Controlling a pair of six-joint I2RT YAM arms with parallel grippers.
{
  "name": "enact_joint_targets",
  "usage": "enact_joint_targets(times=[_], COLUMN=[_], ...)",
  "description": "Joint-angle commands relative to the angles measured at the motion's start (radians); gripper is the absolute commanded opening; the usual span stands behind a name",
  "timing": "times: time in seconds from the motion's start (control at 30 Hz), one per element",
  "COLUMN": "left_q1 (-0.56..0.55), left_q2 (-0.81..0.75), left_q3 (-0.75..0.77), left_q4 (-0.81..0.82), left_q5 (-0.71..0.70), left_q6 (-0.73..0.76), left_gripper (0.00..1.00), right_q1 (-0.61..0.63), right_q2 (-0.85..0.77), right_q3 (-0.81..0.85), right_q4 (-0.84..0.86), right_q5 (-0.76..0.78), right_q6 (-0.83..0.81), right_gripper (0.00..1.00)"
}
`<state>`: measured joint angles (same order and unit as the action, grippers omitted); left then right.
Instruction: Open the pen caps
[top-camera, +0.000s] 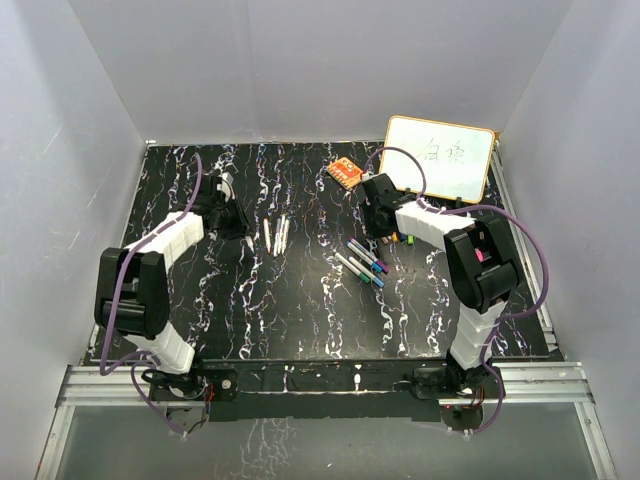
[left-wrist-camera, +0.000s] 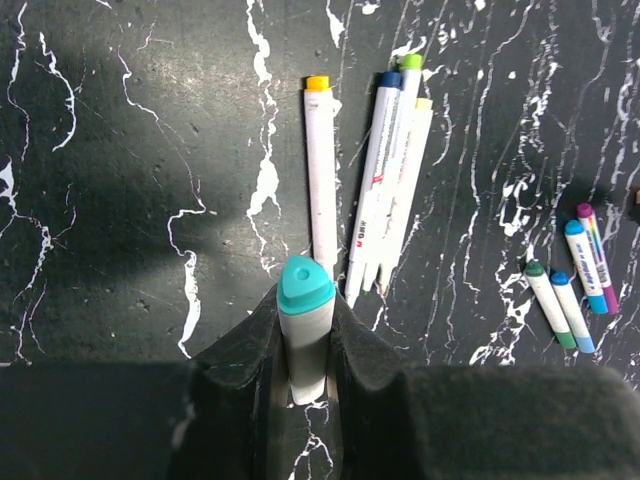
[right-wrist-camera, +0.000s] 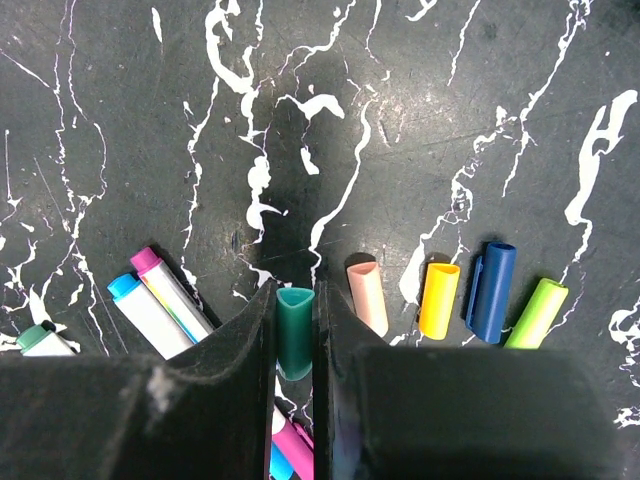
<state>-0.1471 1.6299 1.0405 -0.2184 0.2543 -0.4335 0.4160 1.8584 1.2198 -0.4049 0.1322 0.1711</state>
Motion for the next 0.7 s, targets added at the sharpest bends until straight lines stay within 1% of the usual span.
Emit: enact_joint_targets(times=[0.0,0.13,0.37,0.43,0.53,0.67], left_q1=[0.009,0.010,0.010,0.009,0.010,0.011], left_q2=[0.038,0.072,0.102,0.115,0.134,0.160], left_q3=[0.036,0.037,0.042,0.051,0.066,0.083], left_q4=[-0.017,0.002,0.020,0.018,0.019,0.019], left_q5=[0.036,0.053,0.047,0.045,0.046,0.048], left_q6=[0.016,0.016,0.017,0.019,0.020,0.022], left_gripper=[0.00,0.00,0.00,0.00,0.01,0.03], right_q1=[-0.005,-0.007,-0.008,-0.009,-0.008,-0.008], right_q2=[0.013,0.019,0.027,0.027,0.025,0.007], right_q3=[0.038,0.044,0.046,0.047,0.048,0.050], right_q4=[0.013,0.008,0.001,0.001,0.000,0.004], right_q5=[-0.010,-0.010,-0.012,-0.013,-0.014,-0.015], right_q6=[-0.009,-0.010,-0.010,-0.011,-0.011,-0.011], right_gripper=[0.00,0.04,0.19,0.22,0.28,0.32])
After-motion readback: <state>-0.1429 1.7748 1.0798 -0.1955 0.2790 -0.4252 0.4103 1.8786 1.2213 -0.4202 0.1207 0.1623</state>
